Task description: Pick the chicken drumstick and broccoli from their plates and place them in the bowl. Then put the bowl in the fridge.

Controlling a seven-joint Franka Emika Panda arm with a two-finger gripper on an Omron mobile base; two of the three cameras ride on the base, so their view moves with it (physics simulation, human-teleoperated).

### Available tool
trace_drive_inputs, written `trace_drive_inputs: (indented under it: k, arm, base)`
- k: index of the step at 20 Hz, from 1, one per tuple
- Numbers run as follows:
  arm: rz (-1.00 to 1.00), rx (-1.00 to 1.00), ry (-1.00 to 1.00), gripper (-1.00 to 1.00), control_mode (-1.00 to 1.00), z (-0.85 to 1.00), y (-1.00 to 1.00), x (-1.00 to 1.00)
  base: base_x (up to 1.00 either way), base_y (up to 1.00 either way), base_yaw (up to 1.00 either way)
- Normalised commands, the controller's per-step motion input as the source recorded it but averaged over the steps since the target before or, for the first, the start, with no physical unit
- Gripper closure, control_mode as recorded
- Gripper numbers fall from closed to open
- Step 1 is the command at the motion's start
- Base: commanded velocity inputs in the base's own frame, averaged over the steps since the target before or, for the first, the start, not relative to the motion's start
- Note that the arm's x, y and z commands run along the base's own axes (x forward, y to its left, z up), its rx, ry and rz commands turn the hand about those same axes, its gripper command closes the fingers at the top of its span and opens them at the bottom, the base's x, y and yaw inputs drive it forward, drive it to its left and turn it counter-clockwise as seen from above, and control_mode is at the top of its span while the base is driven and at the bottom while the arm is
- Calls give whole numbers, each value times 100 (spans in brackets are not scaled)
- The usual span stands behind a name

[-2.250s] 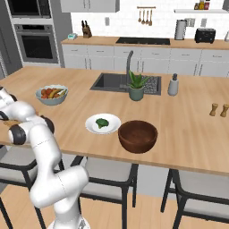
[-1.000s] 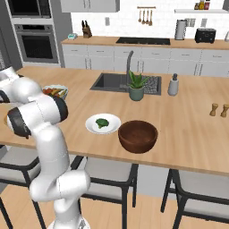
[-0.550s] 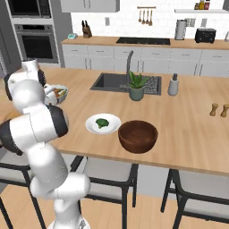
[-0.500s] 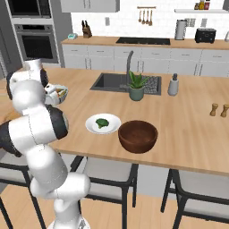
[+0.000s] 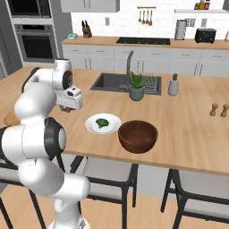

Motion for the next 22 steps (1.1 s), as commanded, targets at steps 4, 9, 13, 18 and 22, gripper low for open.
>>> trace_drive_inputs:
  k: [4, 9, 13, 18, 22]
  arm:
    - [1, 1, 3, 100, -100, -1, -100, -25]
    - [1, 0, 6, 100, -100, 0, -100, -11]
    - [1, 0, 7, 100, -100, 0, -100, 0]
    - [2, 0, 7, 100, -100, -8, -100, -1]
    - [0, -1, 1, 100, -100, -49, -100, 0]
  base:
    - [0, 0, 0]
    - [0, 0, 0]
    - [0, 0, 0]
    - [0, 0, 0]
    - [0, 0, 0]
